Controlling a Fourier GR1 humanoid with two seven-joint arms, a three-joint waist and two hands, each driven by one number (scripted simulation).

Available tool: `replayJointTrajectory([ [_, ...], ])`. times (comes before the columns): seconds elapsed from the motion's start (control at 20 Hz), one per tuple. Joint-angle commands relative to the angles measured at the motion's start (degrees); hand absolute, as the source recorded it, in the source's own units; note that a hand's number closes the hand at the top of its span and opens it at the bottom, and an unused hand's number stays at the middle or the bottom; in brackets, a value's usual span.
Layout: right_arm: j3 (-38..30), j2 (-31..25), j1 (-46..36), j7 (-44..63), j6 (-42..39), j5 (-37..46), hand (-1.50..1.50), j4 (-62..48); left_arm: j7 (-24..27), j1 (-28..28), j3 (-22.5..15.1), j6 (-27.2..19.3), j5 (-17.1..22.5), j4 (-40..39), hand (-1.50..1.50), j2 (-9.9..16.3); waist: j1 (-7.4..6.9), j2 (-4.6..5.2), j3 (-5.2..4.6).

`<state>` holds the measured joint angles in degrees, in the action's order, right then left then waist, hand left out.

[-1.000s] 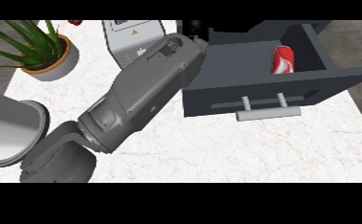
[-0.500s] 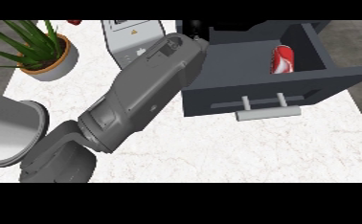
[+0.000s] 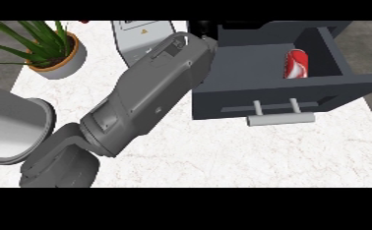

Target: Pick up the can, place it into the drawer and close the drawer

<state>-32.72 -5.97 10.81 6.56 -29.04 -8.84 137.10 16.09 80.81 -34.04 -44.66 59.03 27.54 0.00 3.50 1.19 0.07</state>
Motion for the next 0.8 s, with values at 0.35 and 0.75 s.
replayJointTrajectory([
  [0.35,17.46,0.60,-9.51,-3.30,4.26,32.90,-1.50,-2.76,-0.48,0.50,0.43,-1.05,1.08,2.66,-1.50,0.00,-3.66,-0.78,-0.08],
  [0.75,27.63,-0.23,-23.51,-6.87,14.27,50.88,-1.50,-21.25,-3.09,0.55,1.76,0.41,-1.10,0.25,-1.50,0.15,-4.55,-0.84,-0.07],
])
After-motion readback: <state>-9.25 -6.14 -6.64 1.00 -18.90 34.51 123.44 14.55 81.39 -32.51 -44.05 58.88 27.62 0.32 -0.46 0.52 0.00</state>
